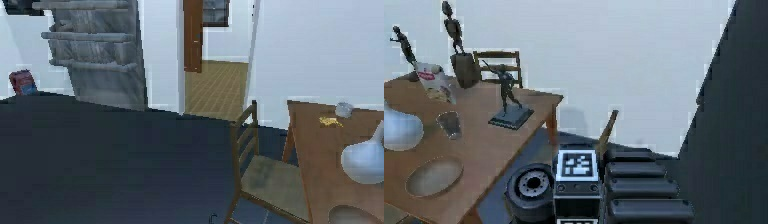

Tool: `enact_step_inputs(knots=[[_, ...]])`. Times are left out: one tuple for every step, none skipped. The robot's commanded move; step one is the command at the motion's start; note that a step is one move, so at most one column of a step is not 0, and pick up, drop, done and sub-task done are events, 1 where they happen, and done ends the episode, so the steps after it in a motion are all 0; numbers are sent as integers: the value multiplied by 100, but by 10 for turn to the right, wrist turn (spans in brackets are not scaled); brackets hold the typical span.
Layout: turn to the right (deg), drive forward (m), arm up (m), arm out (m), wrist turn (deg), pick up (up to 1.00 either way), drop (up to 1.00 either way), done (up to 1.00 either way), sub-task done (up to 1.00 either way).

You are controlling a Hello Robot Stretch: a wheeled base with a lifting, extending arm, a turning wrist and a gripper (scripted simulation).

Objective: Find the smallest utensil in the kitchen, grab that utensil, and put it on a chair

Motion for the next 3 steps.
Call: enact_step_inputs(knots=[[180,0,0,0,0,0,0,0,0],[0,5,0,0,0,0,0,0,0],[450,0,0,0,0,0,0,0,0]])
